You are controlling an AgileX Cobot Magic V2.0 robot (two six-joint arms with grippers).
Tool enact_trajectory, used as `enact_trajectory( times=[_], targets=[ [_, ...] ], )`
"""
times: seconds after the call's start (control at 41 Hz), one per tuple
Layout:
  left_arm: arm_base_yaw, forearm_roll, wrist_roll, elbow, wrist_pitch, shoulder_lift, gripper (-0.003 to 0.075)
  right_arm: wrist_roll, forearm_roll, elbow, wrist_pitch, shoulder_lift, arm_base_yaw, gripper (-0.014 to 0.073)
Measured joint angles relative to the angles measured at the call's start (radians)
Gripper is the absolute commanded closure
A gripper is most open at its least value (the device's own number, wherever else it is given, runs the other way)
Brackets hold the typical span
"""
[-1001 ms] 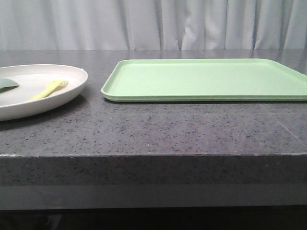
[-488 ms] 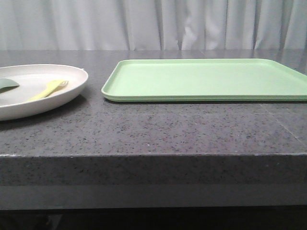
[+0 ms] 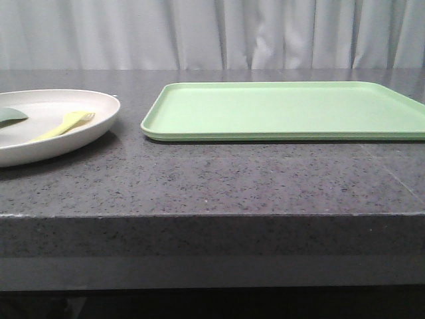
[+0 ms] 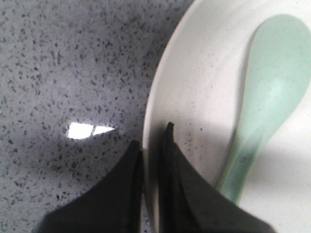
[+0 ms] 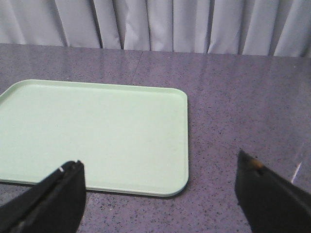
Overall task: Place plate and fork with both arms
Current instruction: 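Slide the white plate with the left gripper onto the green tray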
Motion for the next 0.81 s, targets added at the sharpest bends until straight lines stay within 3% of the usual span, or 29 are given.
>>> enact_trajectory(
  times=[0.244,0.513,0.806],
  targets=[
    [0.044,-0.091,0.019,-0.029,0.0,-0.01,0.0738,0.0,0.0,0.0,0.0,0.0,0.0,-0.005],
    [0.136,-0.354,0.188,-0.084,0.0,-0.043,0.0738,0.0,0.0,0.0,0.0,0.0,0.0,-0.005],
    [0.124,-0.547,0.228,-0.107,-0.037,-0.044,0.0738,0.0,0.0,0.0,0.0,0.0,0.0,-0.005]
  ],
)
